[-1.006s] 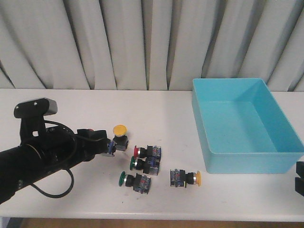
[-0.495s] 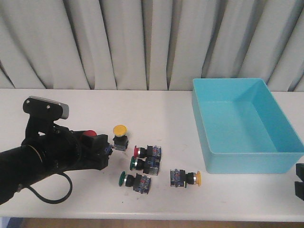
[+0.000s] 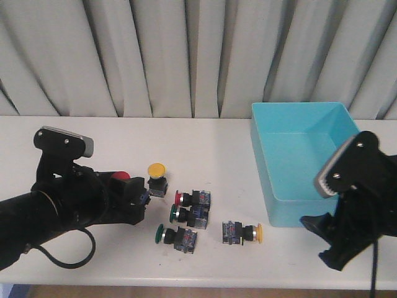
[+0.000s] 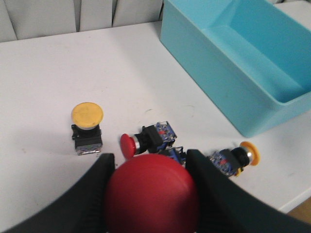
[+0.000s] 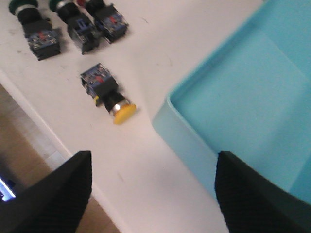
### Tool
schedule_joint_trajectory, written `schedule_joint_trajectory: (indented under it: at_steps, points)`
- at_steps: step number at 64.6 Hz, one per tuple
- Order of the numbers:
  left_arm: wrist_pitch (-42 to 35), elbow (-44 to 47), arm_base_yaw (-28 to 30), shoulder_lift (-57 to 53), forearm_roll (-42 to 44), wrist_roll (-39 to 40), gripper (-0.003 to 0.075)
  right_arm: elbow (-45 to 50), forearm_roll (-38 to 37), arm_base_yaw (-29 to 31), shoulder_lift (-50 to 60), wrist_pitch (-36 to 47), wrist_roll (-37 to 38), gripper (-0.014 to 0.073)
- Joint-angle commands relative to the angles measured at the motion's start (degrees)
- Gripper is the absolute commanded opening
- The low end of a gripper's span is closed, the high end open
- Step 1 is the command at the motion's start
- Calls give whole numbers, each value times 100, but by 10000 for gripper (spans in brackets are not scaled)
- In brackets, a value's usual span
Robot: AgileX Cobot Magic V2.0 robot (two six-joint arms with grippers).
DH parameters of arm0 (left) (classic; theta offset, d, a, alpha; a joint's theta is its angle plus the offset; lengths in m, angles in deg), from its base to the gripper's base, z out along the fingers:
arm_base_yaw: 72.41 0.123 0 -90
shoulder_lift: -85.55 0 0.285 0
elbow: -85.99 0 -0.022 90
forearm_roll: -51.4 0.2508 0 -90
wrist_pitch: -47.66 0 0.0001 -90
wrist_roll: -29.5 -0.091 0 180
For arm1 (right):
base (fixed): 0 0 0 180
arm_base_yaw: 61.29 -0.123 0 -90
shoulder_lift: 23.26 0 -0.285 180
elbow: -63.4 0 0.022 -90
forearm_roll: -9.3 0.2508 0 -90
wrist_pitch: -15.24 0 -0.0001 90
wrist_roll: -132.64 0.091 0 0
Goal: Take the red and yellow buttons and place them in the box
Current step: 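Reach the right gripper over and take the red button from the left gripper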
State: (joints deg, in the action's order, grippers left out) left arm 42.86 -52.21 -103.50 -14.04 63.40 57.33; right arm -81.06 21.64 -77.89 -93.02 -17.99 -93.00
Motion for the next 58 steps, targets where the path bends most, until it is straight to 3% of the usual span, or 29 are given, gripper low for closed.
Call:
schedule_joint_trajectory:
  at_steps: [1,13,35,58]
  points:
    - [-586,-150,-31,-151,-34,257,188,-404,167,-557,-379,677,-518,545]
    - [-686,-150,-31,-151,-34,544,188,-754,212,-1455,-1231,1455,-555,608]
    - [-793,-150,-31,-151,-34,979,188,-1352,714,-2523,-2139,2080,-889,608]
    - [-894,-150,-31,-151,-28,1225,188,-1866,1557,-2705,-2832,2453,-1752,601]
